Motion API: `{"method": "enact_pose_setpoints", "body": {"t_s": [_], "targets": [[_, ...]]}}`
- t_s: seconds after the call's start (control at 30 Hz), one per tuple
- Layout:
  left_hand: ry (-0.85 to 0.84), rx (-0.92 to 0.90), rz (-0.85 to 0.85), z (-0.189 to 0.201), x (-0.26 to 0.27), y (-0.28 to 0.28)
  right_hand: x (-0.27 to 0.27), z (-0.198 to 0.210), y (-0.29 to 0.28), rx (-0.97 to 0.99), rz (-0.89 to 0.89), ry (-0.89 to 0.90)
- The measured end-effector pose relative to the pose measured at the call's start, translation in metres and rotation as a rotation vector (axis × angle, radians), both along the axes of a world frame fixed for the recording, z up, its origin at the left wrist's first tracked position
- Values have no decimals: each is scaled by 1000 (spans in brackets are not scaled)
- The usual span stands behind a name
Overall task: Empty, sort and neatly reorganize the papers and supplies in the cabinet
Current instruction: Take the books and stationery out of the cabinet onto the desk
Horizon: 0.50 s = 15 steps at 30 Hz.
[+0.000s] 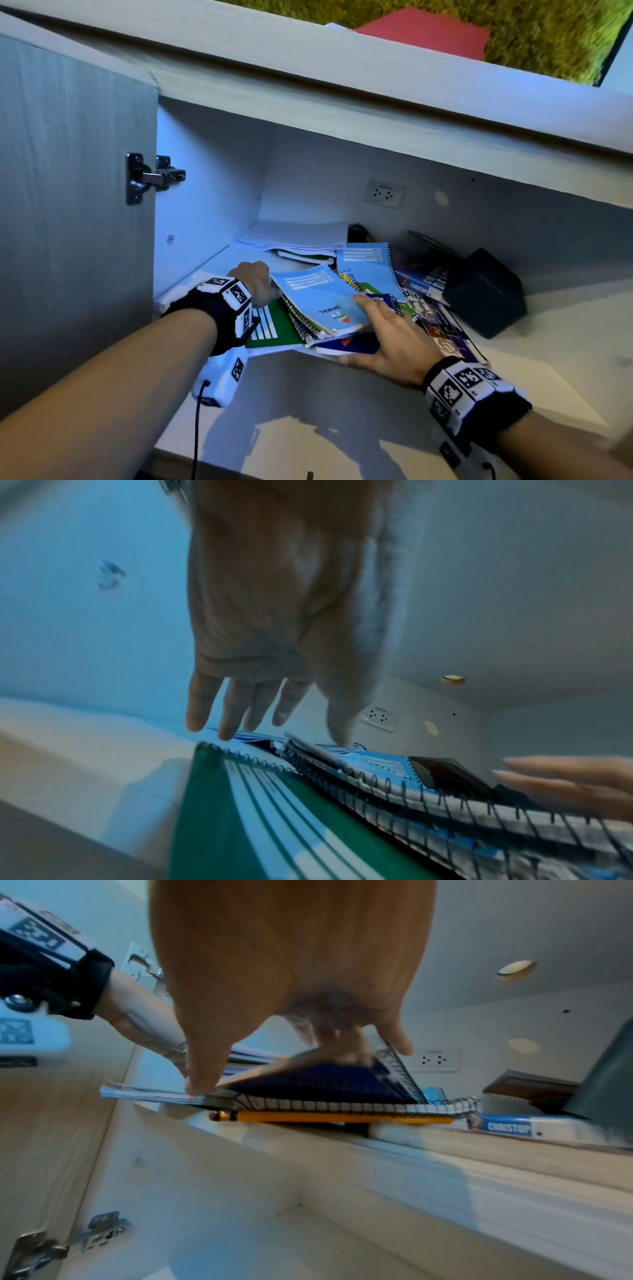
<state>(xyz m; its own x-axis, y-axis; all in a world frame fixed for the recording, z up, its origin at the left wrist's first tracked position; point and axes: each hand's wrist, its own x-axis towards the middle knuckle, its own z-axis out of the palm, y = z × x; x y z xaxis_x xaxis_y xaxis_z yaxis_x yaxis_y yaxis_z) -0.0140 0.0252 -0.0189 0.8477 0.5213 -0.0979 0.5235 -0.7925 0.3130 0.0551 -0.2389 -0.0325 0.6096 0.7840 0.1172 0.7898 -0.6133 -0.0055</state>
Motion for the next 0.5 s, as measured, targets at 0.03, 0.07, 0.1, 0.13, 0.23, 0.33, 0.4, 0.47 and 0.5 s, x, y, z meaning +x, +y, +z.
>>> {"method": "enact_pose_setpoints", "body": {"t_s": [0.03,0.07,0.1,0.13,0.23,0.33,0.4,0.47,0.5], "targets": [[7,-39,-9,-2,7,-2,4,-2,-3,-18,-62,6],[17,-78,-21,-5,14,-5,9,-5,-5,-40,-114,1],[23,-91,-47,-8,20,-5,13,-7,-5,-61,-153,-6],[32,-86,-61,-11,25,-4,16,-9,-5,-73,-177,-4],[18,-41,-72,-32,50,17,21,-17,0,-55,-170,54],[-5,-61,-90,-47,62,35,25,-24,2,-39,-115,36],[-13,-119,-88,-44,57,38,22,-26,-1,-43,-83,-17],[-20,-185,-83,-30,40,32,15,-25,-5,-40,-60,-64],[-4,-220,-63,-28,36,32,10,-25,-7,-50,-54,-91]]}}
